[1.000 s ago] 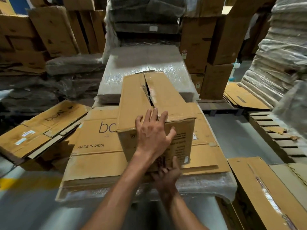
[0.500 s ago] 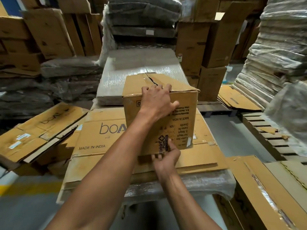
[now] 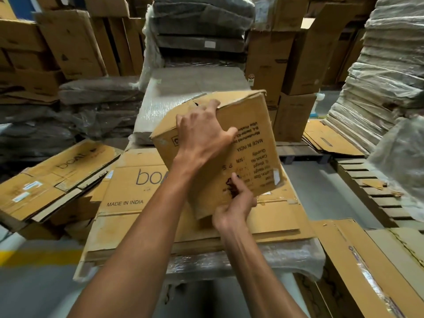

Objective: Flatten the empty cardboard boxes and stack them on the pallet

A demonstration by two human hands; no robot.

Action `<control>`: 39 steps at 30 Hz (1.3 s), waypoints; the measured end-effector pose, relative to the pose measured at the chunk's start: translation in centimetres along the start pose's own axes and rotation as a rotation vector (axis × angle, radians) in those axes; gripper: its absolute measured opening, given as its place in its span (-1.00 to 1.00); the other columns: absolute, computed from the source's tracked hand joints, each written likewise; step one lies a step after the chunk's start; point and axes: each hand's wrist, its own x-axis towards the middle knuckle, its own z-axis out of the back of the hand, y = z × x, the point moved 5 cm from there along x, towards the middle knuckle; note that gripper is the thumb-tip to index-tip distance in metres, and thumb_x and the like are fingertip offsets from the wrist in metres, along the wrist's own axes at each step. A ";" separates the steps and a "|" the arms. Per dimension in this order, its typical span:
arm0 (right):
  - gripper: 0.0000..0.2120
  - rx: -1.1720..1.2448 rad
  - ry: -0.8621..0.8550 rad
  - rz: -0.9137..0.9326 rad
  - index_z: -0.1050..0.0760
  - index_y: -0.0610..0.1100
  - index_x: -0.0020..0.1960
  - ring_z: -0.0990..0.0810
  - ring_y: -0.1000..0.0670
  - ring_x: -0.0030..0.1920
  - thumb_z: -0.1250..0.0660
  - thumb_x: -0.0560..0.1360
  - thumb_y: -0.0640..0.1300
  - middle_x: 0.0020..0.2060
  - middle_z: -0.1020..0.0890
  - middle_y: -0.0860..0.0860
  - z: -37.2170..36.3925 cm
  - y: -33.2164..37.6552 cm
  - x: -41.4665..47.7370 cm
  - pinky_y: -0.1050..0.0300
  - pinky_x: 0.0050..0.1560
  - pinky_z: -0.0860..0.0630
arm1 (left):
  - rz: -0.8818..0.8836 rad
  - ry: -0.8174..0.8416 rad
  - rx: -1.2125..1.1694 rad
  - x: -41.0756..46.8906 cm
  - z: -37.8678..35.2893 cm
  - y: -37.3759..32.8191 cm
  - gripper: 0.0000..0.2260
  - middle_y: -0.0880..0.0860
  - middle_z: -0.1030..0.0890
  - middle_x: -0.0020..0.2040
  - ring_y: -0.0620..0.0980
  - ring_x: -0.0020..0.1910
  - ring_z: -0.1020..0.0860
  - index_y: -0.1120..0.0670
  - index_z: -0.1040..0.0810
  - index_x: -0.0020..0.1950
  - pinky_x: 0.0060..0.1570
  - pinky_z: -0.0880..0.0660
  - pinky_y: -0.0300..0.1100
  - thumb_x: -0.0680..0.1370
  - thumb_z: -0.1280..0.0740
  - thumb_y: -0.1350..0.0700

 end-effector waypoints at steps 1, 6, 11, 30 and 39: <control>-0.52 -0.007 -0.012 0.056 -0.37 -0.07 0.24 -0.63 -0.11 -0.01 -0.44 0.41 -0.33 -0.03 -0.70 -0.09 -0.6 0.8 0.2 -0.07 -0.14 -0.54 | 0.036 -0.028 -0.034 0.1 0.7 0.4 -0.44 -0.03 -0.62 0.05 -0.06 -0.08 -0.46 -0.03 -0.47 0.39 0.16 -0.42 -0.03 0.45 -0.35 -0.23; -0.16 -0.408 0.046 0.538 -0.28 0.02 0.37 -0.57 -0.12 0.21 -0.60 0.19 -0.07 0.22 -0.53 -0.01 -4.8 5.7 1.4 -0.22 0.19 -0.57 | 0.330 -0.158 -0.389 -1.6 3.6 3.3 -0.53 -0.14 -0.56 -0.03 -0.11 -0.10 -0.55 -0.01 -0.47 0.34 -0.18 -0.44 -0.26 0.49 -0.46 -0.11; -0.19 -1.151 0.232 1.044 -0.30 0.01 0.39 -0.33 -0.01 0.27 -0.46 0.25 0.29 0.17 -0.41 0.06 -11.8 9.7 1.1 -0.08 0.42 -0.16 | 0.816 -0.284 -1.060 -8.5 -1.2 7.0 -0.47 -0.11 -0.62 0.11 -0.08 0.05 -0.64 -0.12 -0.34 0.29 0.11 -0.62 0.07 0.45 -0.55 -0.05; -0.34 -1.983 0.724 1.552 -0.48 0.03 0.33 -0.36 -0.16 0.35 -0.61 0.30 0.11 0.24 -0.54 -0.04 -7.7 2.8 2.1 -0.05 0.33 -0.12 | 1.162 0.185 -1.585 -23.6 -18.2 4.6 -0.46 -0.03 -0.51 0.43 0.02 0.43 -0.44 -0.09 -0.35 0.52 0.48 -0.32 0.01 0.57 -0.41 -0.11; -0.30 -2.095 0.727 1.414 -0.51 -0.04 0.27 -0.41 -0.17 0.28 -0.67 0.21 0.10 0.20 -0.58 -0.07 -1.1 1.2 4.2 -0.08 0.24 -0.23 | 1.374 0.563 -1.036 -25.2 -16.2 7.1 -0.83 0.19 -0.66 0.09 0.10 0.01 -0.64 0.13 -0.56 0.15 0.12 -0.59 -0.03 0.62 -0.36 0.06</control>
